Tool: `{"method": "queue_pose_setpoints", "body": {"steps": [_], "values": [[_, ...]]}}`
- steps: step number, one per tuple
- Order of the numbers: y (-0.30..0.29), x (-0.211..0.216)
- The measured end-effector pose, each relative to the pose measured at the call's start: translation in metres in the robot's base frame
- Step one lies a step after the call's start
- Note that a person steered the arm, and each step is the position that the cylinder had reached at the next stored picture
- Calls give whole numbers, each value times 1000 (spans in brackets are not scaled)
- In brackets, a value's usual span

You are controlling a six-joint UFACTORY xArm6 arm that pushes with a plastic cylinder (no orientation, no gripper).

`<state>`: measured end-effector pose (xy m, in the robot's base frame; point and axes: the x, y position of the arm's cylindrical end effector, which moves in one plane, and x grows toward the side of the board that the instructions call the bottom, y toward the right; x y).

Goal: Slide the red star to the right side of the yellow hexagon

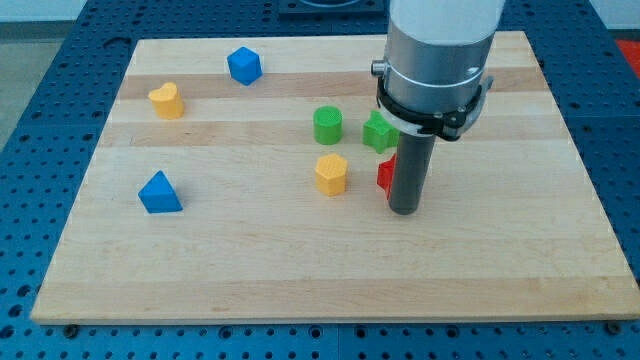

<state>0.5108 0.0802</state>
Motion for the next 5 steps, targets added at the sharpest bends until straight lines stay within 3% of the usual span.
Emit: {"method": "queue_pose_setpoints", "body": {"steps": [1, 2, 5], "values": [[41, 38], [44, -7], [-2, -15]]}}
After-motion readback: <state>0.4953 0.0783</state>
